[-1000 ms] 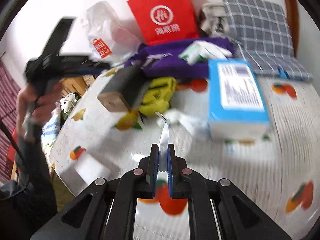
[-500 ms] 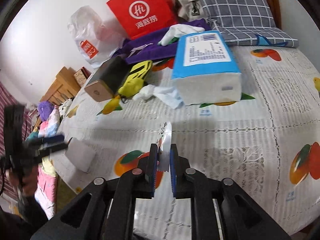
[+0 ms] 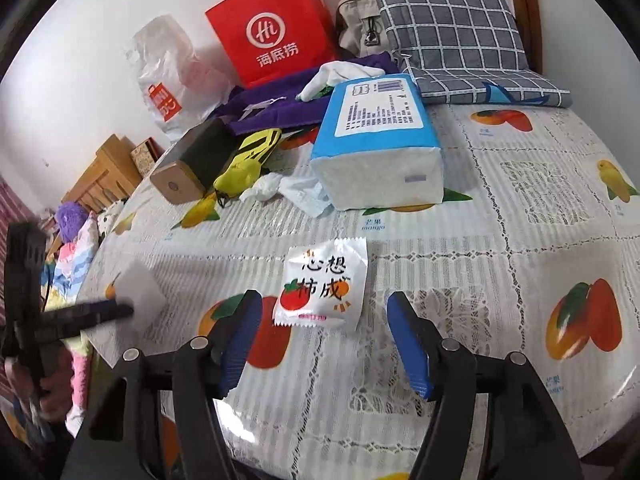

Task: Organize soft objects

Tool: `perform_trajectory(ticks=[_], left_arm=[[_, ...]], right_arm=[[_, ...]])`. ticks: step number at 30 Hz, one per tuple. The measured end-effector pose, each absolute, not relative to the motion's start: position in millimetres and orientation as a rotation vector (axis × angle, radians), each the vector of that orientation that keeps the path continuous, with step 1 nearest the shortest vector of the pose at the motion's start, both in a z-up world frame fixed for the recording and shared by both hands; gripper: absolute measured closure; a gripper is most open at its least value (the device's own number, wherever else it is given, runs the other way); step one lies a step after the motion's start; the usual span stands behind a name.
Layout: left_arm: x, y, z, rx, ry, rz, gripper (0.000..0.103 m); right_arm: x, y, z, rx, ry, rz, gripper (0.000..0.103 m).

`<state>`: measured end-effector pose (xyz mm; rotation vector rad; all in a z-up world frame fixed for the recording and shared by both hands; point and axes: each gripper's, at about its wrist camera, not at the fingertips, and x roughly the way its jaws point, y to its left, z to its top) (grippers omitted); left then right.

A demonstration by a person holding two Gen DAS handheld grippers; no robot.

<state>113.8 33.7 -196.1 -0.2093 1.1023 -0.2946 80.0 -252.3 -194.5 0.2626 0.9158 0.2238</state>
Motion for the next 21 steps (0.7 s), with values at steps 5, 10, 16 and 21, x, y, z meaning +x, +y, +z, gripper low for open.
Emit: perform_trajectory(ticks=[5,10,16,21], left_arm=[[140,12,-198,-0.155,1.116,-0.275,0.030],[152,-12,-207,-0.094,1.135,-0.232,0.020],[154,-30,-211,0.002,1.092,-0.172,0.022],[152,-23,-208,0.037,1.074,-0.135,0.039]], right_arm=[[78,-256,-196,0.280,0.914,0.237,0.038],[80,-257,-195,0.269,0.913,0.212,0.038],[83,-252,-199,0.251,0.908,0.199,0.026],[91,-233,-208,0.206,0.934,0.212,0.026]])
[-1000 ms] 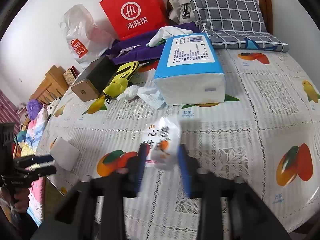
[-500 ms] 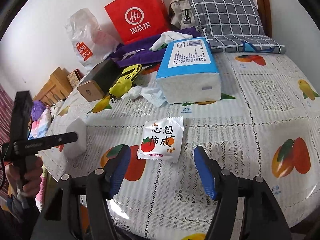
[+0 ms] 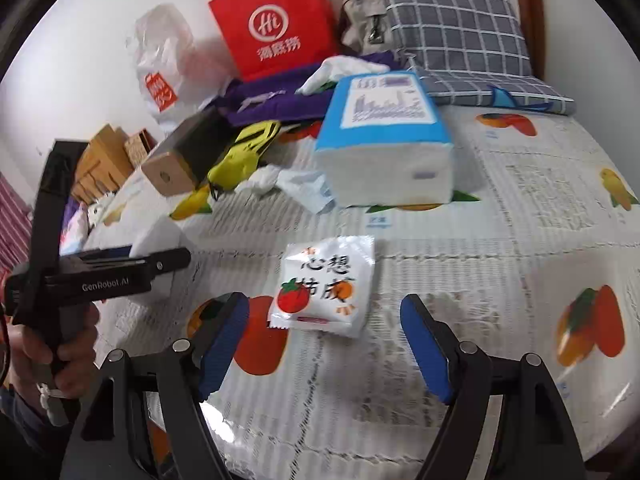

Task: Organize soft objects

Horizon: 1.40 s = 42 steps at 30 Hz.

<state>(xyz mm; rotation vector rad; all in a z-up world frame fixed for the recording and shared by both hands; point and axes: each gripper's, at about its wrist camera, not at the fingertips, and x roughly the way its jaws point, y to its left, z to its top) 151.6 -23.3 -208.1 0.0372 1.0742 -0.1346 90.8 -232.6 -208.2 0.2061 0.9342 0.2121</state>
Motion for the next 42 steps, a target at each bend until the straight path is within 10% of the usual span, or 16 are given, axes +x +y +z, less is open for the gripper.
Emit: perform_trajectory(ticks=[7,12,42], left_arm=[[147,-2,-208,0.017,1.070,-0.141,0.044],[146,9,-205,-0.053,1.082,-0.169,0.045],[183,13,-137,-0.064,0.963,-0.217,0.045]], right_arm=[[101,-207,-219,0.083,0.912,0.115,0.025],[99,-211,-220,0.029,0.885,0.059,0.059],[132,-227,-130,0.102,0.808,0.199,0.059]])
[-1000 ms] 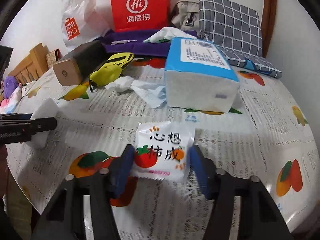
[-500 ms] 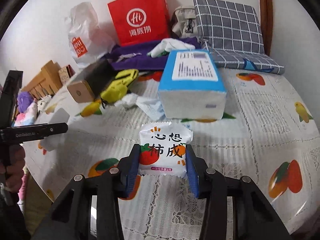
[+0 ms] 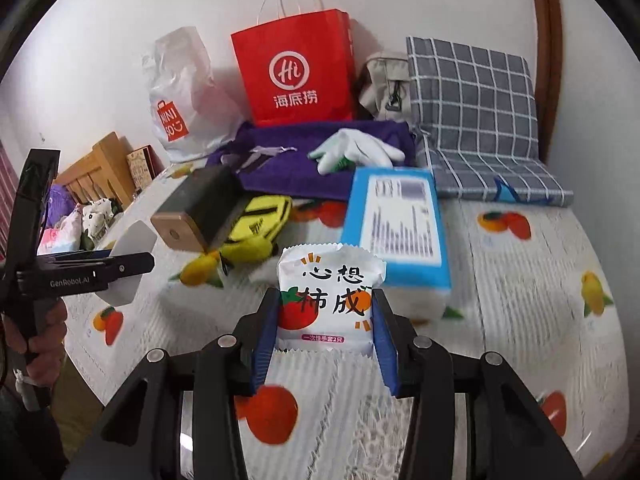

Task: Organize soft objects
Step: 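Carry the packet and the white sponge block toward the purple towel with both grippers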

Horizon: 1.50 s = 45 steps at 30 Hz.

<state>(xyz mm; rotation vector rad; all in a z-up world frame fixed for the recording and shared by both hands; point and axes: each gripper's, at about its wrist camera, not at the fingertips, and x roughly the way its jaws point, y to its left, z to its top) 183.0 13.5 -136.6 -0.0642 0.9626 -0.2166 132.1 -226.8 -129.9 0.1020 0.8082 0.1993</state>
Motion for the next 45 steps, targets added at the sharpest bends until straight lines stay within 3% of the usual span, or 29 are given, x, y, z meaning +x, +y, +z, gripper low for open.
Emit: perform_trajectory(ticks=[20,45], left_arm=[[255,30,-80,-0.069,0.892,-0.215,0.045],[356,12,-51,-0.040,0.866,-0.182,0.045]], right_arm=[[224,-222,-61,0.111,0.727,0.211,0.059],[341,-215,-31,0.120,0.685,0.266,0.059]])
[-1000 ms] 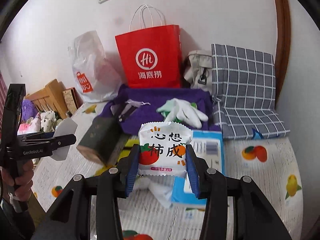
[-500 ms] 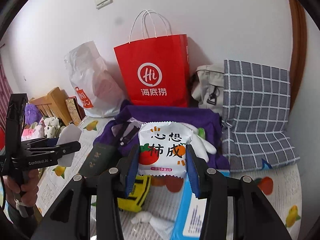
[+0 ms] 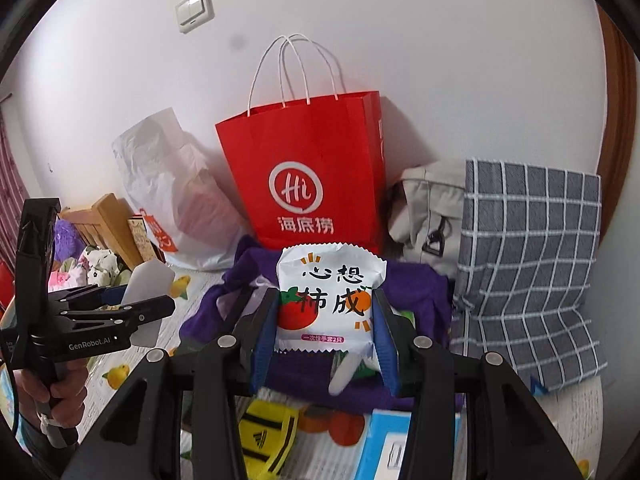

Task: Organize soft objects
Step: 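Carry the packet and the white sponge block toward the purple towel with both grippers, then release the snack packet on the towel with the right gripper while the left gripper releases the sponge block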

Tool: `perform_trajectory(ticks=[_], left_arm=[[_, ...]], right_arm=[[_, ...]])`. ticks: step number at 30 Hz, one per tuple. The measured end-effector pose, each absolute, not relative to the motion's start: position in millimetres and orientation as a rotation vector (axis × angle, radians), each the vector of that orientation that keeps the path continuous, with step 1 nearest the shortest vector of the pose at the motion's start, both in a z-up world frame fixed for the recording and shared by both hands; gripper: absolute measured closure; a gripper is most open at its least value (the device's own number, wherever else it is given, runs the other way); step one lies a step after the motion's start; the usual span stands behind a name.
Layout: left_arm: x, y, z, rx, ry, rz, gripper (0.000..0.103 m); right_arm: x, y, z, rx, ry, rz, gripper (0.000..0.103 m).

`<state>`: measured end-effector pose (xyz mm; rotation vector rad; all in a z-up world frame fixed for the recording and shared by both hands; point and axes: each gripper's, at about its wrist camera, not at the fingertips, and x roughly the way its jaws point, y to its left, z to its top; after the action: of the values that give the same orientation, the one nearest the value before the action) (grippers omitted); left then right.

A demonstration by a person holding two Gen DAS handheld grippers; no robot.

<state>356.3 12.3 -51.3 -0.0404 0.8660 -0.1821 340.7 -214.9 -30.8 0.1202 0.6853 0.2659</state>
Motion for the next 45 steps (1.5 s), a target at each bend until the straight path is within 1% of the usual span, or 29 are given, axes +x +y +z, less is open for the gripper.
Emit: perform_trajectory(ticks=[4,8,11,17,20,29,36,40,42,45], left_arm=[[374,15,-52,-0.056,0.874,-0.169,0.045],[395,12,-62,-0.066,0.895,-0.164,0.045],[410,10,-70,-0.073,0.909,-0.170,0.045],[427,12,-93,-0.084,0.929,-0.172,0.045],[438,15,-109,-0.093,0.977,-0.150,0.045],[453,22,-126,-0.091,1.019,-0.171,0.045],[463,17,-147,-0.085,1.073,-0.184,0.044],[466,11,-154,-0.087,1.088,-0.203,0.044],[466,7,-156,-0.082,1.092,-0.219,0.044],[465,1,-159,-0.074,1.099,-0.240,0.044]], right_arm=[[355,-212,-30,0.148,0.678,0.294,0.058],[367,-207,-52,0.153,0.694,0.307,0.058],[381,-203,-70,0.147,0.760,0.314,0.058],[396,-201,-94,0.139,0.823,0.361,0.058],[402,-190,-110,0.098,0.851,0.385,0.058],[424,-169,-168,0.016,0.995,0.364,0.058],[433,-169,-194,-0.005,1.073,0.335,0.057],[435,-170,-198,0.002,1.080,0.328,0.053],[434,-170,-195,0.008,1.073,0.344,0.044],[432,-172,-190,0.014,1.053,0.346,0.036]])
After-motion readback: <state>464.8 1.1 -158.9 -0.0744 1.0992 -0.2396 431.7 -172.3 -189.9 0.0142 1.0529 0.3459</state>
